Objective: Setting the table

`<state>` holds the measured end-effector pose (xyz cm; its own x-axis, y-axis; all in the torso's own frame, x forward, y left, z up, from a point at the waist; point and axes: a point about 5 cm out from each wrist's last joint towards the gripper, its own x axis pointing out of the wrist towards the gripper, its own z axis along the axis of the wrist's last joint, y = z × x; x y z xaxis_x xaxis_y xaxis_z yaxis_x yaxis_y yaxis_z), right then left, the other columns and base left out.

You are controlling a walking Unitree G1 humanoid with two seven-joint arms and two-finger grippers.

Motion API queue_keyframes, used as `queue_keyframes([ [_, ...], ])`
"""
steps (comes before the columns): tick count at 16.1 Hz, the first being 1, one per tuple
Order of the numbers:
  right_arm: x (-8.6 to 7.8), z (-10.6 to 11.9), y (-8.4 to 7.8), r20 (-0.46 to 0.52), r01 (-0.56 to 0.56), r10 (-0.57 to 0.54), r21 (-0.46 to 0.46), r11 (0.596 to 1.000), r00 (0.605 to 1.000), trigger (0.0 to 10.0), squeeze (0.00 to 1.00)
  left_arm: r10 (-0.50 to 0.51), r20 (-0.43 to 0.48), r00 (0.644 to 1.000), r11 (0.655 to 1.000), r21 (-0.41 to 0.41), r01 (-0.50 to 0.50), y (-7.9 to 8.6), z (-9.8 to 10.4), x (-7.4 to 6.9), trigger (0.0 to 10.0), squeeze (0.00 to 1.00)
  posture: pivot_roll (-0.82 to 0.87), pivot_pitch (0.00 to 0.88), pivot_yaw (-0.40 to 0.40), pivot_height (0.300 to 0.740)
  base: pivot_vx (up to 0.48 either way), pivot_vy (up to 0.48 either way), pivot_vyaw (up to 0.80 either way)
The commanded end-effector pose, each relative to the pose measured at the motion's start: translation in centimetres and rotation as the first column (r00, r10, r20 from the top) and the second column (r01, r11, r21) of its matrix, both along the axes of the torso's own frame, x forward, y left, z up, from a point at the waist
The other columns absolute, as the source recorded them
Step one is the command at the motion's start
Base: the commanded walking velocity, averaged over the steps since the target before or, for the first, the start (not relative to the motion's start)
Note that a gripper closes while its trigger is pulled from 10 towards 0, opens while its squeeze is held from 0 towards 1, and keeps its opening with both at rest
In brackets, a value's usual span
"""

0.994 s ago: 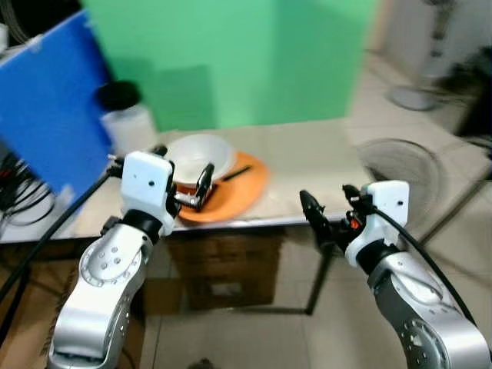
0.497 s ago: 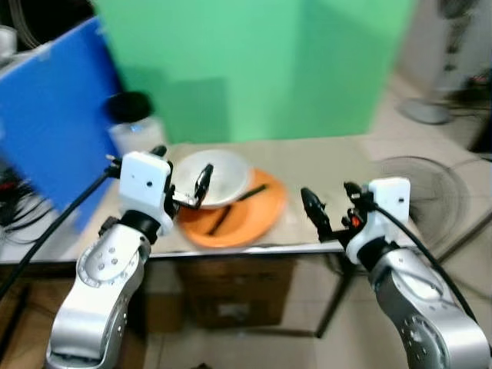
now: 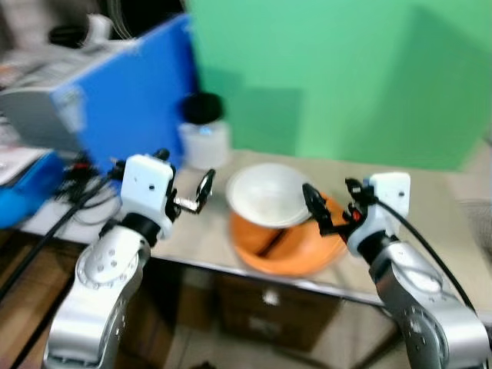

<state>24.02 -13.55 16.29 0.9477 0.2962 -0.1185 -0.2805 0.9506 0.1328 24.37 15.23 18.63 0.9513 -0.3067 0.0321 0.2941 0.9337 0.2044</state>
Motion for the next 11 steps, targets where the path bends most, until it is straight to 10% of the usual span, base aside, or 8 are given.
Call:
queue_keyframes([
  [1,0.3,-0.1,0.4,-0.042,-0.022,0.023,0.026,0.999,0.999,10.0,1.0,-0.009,-0.024,1.0,1.0,0.01,0.009,0.2,-0.2,0.1,10.0,0.0,0.08,0.026,0.028,0.74,0.289,0.0,0.0],
  [5,2.6,0.3,-1.2,-0.136,0.109,-0.102,0.044,0.993,0.985,10.0,1.0,-0.12,-0.08,0.99,0.992,0.028,0.123,-0.7,-1.0,0.1,10.0,0.0,0.06,0.023,0.032,0.74,0.072,0.0,0.0],
  [6,3.3,0.4,-1.8,-0.178,0.161,-0.153,0.034,0.986,0.972,10.0,0.74,-0.159,-0.089,0.983,0.987,0.02,0.161,-0.9,-1.1,-0.1,10.0,0.0,0.06,0.023,0.031,0.74,0.0,0.0,0.0],
  [7,3.8,0.3,-2.3,-0.242,0.191,-0.181,0.018,0.981,0.953,10.0,0.0,-0.199,-0.099,0.975,0.98,0.009,0.201,-1.2,-1.1,-0.3,10.0,0.0,0.06,0.023,0.028,0.74,0.0,0.0,0.0],
  [11,5.5,0.2,-1.9,-0.45,0.117,-0.001,0.23,0.966,0.893,10.0,0.0,-0.333,-0.156,0.93,0.942,-0.013,0.335,-2.3,-1.5,-0.9,10.0,0.0,0.06,0.019,0.013,0.74,0.0,0.0,0.0],
])
